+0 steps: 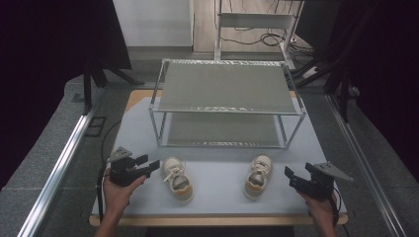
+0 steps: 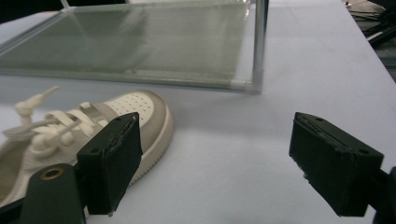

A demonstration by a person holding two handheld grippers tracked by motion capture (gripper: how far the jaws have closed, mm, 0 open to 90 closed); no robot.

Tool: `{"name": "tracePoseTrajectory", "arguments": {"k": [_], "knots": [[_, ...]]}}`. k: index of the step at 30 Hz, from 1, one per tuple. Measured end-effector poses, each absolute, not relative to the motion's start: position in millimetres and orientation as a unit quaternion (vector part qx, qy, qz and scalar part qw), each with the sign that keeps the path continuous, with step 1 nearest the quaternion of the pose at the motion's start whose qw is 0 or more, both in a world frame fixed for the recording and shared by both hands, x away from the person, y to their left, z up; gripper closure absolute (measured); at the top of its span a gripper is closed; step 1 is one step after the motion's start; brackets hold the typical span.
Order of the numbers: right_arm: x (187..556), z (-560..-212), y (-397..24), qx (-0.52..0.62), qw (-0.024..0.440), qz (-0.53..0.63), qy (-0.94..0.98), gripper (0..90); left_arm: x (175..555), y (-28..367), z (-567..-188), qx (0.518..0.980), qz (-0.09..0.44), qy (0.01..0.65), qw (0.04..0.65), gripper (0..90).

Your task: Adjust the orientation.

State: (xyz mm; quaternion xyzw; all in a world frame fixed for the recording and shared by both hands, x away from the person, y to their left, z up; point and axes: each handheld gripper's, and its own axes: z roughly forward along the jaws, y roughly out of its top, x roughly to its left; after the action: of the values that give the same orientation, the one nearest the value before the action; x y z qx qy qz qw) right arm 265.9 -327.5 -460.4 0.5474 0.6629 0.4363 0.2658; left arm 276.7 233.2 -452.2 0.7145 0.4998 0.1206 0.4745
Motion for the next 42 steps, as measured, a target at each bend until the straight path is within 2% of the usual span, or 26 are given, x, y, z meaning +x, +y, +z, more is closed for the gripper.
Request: {"name": "tracePoseTrajectory", "arguments": {"k": [18, 26, 42], "knots": [[257, -446, -316, 0.518, 0.237, 0.47, 0.674, 23.1, 272, 229, -445, 0.714, 0.126, 0.492, 0.482, 39.6], [259, -423, -276, 0.462, 0.229, 0.491, 0.702, 24.0, 274, 229, -448, 0.716, 0.122, 0.494, 0.479, 39.6], [259, -423, -212, 0.395, 0.188, 0.485, 0.757, 28.1, 272, 228, -444, 0.714, 0.121, 0.491, 0.484, 39.6]]}}
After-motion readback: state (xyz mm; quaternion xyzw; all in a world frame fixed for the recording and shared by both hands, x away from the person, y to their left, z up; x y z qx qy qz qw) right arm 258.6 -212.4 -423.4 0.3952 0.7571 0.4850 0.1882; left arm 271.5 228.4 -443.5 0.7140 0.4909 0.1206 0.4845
